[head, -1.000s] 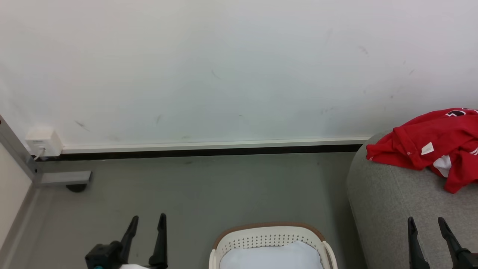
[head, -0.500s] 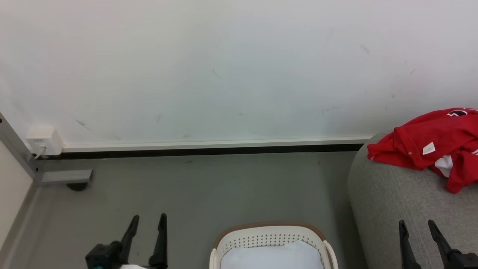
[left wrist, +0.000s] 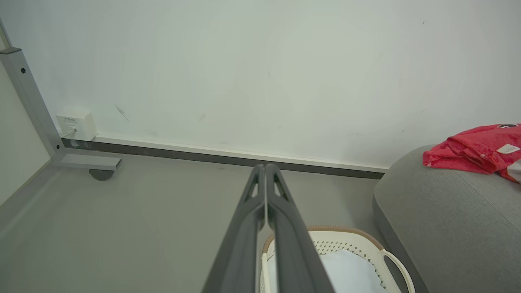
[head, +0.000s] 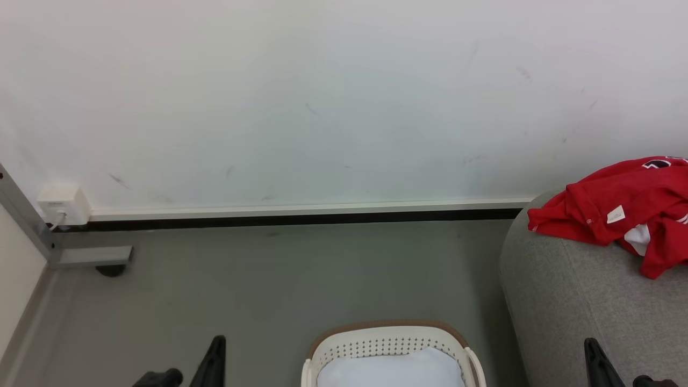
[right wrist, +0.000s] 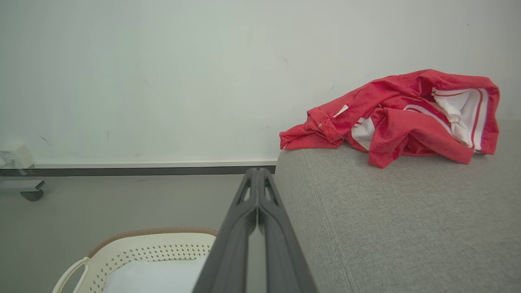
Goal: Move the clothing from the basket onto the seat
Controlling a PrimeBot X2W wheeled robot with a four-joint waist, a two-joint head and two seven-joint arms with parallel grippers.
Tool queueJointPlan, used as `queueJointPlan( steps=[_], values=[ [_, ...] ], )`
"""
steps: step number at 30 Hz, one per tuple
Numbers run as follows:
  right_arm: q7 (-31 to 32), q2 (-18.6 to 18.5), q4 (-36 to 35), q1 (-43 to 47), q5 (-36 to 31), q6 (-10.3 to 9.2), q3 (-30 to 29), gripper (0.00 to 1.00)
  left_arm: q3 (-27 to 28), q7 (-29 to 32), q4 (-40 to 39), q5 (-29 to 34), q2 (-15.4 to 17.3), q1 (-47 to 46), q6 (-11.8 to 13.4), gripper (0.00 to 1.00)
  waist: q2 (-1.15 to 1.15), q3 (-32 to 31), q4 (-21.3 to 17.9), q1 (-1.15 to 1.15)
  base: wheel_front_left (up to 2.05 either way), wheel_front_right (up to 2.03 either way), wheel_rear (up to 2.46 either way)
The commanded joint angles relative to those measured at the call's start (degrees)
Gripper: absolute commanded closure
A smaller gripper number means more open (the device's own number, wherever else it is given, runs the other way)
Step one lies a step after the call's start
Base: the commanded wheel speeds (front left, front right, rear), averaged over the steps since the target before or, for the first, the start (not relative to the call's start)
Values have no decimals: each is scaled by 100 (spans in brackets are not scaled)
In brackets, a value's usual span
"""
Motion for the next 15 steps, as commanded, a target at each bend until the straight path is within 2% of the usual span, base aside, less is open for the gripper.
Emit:
queueJointPlan(
  steps=[1, 15],
  values=[
    [48, 0, 18, -31, 100, 0, -27, 100, 29, 42, 12, -99, -1, -20, -4, 100, 0, 2, 0, 0, 0, 0, 0],
    [446, -14, -149, -144, 1689, -2, -50, 100, 233, 443, -98, -1580, 5, -122, -64, 100, 0, 35, -8, 0, 0, 0, 0]
  ],
)
